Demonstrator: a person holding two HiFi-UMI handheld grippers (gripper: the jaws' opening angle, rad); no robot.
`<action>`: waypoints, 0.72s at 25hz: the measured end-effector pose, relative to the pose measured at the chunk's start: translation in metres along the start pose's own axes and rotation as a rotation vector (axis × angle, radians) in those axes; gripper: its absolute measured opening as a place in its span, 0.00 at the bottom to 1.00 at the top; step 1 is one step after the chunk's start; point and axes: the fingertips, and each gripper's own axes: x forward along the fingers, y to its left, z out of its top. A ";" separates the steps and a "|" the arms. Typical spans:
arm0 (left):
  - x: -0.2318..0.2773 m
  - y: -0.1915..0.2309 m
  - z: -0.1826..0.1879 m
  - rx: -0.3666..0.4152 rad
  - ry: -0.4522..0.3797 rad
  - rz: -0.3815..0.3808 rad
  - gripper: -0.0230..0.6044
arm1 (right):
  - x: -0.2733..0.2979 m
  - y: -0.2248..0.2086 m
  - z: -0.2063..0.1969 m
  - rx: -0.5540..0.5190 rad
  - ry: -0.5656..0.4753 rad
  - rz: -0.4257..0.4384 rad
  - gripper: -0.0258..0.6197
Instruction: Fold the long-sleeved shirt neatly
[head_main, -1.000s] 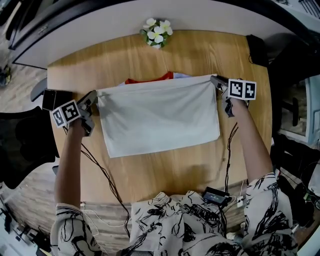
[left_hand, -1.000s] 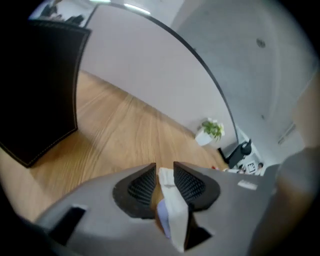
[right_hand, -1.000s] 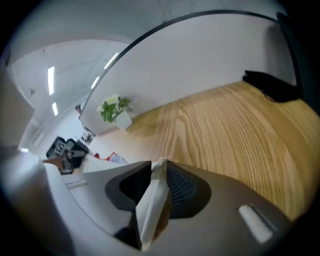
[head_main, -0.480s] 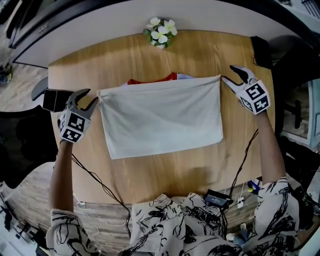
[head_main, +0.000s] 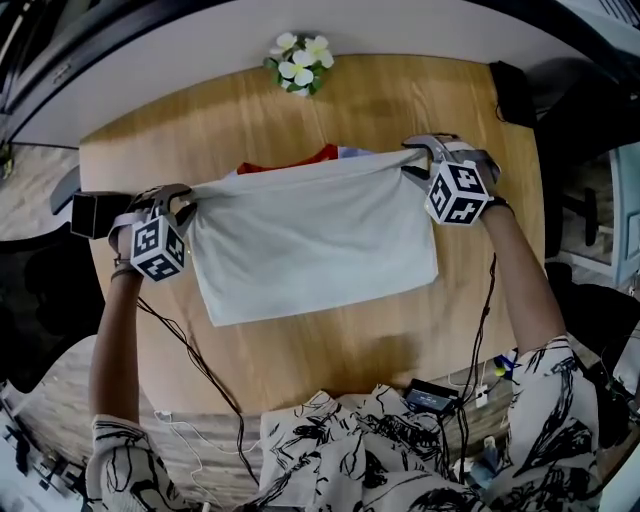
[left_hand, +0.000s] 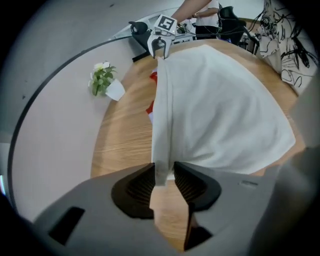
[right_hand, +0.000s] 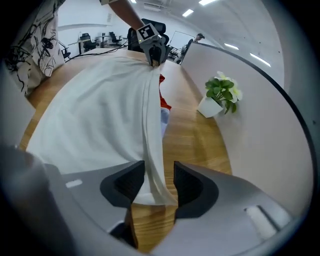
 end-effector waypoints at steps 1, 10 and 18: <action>0.001 0.000 0.001 -0.011 -0.004 -0.016 0.23 | 0.001 -0.002 0.002 0.007 -0.006 0.001 0.32; 0.001 0.005 0.002 -0.163 -0.072 -0.086 0.08 | -0.003 -0.023 0.002 0.120 -0.047 0.011 0.07; -0.003 0.027 -0.003 -0.498 -0.181 -0.162 0.11 | 0.012 -0.032 -0.012 0.401 -0.051 0.055 0.08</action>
